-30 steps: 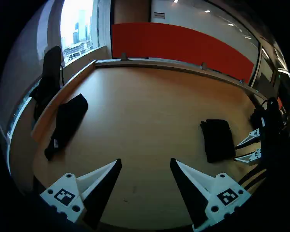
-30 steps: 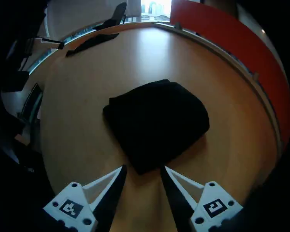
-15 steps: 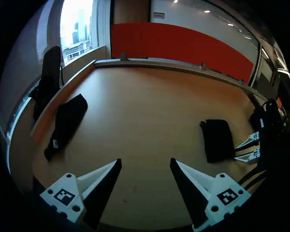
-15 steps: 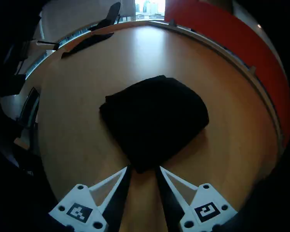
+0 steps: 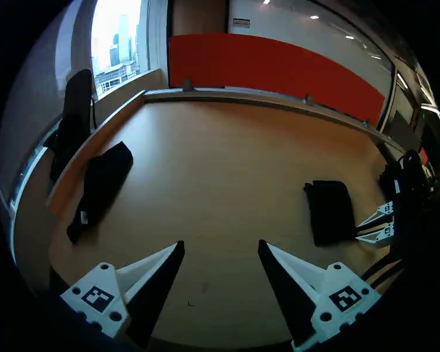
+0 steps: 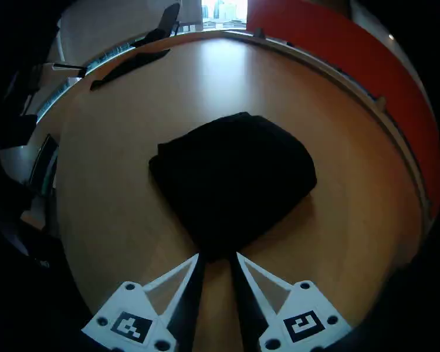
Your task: Fold towel
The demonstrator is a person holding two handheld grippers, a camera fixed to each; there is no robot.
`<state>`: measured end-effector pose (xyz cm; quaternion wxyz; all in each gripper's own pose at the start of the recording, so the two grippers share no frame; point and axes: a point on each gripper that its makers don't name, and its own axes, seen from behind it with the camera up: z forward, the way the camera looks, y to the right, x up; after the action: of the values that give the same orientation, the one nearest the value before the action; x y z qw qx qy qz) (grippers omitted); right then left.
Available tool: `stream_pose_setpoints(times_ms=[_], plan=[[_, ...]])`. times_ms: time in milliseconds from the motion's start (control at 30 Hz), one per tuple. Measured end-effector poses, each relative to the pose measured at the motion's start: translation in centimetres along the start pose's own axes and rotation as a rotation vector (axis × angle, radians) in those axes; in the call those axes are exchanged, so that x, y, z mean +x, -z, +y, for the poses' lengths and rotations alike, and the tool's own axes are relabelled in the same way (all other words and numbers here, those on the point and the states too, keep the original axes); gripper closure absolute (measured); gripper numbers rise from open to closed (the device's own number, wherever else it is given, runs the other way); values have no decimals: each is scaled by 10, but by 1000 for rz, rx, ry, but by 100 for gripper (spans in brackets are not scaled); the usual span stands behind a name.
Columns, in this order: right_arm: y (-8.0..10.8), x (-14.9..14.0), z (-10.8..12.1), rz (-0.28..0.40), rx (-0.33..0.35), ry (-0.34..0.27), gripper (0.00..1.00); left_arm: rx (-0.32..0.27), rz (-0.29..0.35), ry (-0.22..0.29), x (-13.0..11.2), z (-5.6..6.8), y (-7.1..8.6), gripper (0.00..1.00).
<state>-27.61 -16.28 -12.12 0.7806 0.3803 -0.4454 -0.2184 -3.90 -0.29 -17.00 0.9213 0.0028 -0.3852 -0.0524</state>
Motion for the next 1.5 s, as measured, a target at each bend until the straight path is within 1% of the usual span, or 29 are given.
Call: stream_pose_setpoints(times_ms=[67,233,300,567,767,933,1167,1333,1500], plan=[[0,0,0,1,-3,-2,73,0,0,1,0,0,0,7],[-1,0,0,1,-2,-14,88,-2,1,3,0,0,0,7],[-1,1,0,4,-1,-16,93,-2,0,3,-1,0,0,7],[5,3,3,14,-16,-1,95,-4,4,6,-2,0,1,7],[19,16,10,36,-39,10,95,-9,10,5,0,1,0,7],[35,40,21,76,-66,19,95,-22,23,5,5,6,0,7],[63,89,36,163,-102,32,95,-44,47,-8,16,14,0,7],[83,121,45,214,-127,60,95,-60,67,-17,27,21,1,7],[108,148,53,263,-153,85,95,-76,87,-30,37,27,4,7]])
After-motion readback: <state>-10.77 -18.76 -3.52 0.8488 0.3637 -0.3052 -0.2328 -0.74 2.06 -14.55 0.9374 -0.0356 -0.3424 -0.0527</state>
